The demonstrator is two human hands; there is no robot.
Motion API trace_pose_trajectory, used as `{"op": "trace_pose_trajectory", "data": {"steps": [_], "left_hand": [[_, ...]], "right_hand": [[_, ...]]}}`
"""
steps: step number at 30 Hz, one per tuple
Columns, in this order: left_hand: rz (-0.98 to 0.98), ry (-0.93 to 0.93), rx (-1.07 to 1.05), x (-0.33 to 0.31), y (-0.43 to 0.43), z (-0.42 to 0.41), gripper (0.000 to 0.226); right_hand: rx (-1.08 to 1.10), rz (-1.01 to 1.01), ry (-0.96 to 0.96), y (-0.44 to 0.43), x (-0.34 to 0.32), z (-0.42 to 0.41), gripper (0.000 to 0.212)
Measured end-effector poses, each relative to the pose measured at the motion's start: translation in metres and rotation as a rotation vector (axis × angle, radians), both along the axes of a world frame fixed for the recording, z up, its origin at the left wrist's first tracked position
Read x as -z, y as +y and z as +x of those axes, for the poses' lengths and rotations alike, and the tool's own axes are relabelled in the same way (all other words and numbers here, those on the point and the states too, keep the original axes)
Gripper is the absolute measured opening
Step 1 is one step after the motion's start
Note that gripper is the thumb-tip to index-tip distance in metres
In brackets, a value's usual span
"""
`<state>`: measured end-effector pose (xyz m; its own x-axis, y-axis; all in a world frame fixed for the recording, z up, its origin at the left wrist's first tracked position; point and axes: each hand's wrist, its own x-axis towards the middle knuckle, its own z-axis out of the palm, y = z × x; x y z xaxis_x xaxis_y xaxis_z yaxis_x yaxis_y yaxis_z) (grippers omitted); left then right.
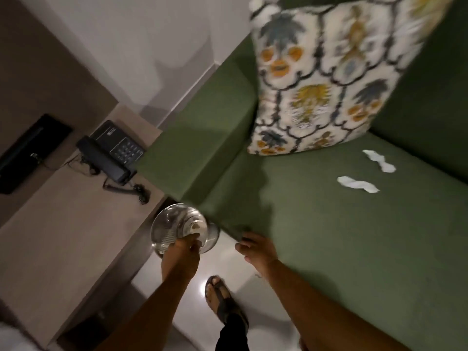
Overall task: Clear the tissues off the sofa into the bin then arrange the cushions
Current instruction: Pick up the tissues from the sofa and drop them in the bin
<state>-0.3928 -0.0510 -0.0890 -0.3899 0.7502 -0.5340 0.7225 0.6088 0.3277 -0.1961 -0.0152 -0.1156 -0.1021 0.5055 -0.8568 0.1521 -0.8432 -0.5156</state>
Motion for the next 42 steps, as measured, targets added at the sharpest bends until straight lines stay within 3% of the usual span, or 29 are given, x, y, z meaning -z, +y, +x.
{"op": "trace_pose_trajectory", "data": {"steps": [6,12,19,22,26,30,34,37,40,42], "left_hand": [[0.088,-0.012,0.293,-0.050,0.043,0.145,0.029],[0.172,-0.117,0.415,-0.061,0.064,0.323,0.027],[0.199,-0.070,0.852,-0.048,0.106,0.518,0.035],[0.234,-0.080,0.960,-0.038,0.134,0.593,0.038],[0.254,-0.067,1.113,-0.016,0.161,0.669,0.047],[0.147,0.081,1.245,0.012,0.167,0.704,0.063],[0.210,0.180,1.301,0.030,0.162,0.703,0.044],[0.212,0.114,1.155,0.029,0.154,0.685,0.029],[0.220,-0.005,0.995,0.016,0.145,0.647,0.044],[0.293,-0.019,0.961,0.008,0.145,0.606,0.029]], "right_hand": [[0.133,0.083,-0.091,0.002,-0.037,0.164,0.045],[0.236,0.202,-0.292,-0.027,-0.053,0.340,0.032],[0.213,0.271,-0.778,-0.054,-0.056,0.519,0.039],[0.100,0.272,-0.975,-0.052,-0.041,0.574,0.054],[-0.098,0.206,-1.000,-0.049,-0.006,0.627,0.081],[-0.176,0.219,-1.043,-0.056,0.025,0.637,0.069],[-0.103,0.333,-1.117,-0.061,0.032,0.636,0.041],[-0.088,0.298,-0.986,-0.055,0.026,0.641,0.023],[0.113,0.256,-0.825,-0.032,0.008,0.631,0.013],[0.187,0.342,-0.794,-0.007,-0.005,0.610,0.024]]}}
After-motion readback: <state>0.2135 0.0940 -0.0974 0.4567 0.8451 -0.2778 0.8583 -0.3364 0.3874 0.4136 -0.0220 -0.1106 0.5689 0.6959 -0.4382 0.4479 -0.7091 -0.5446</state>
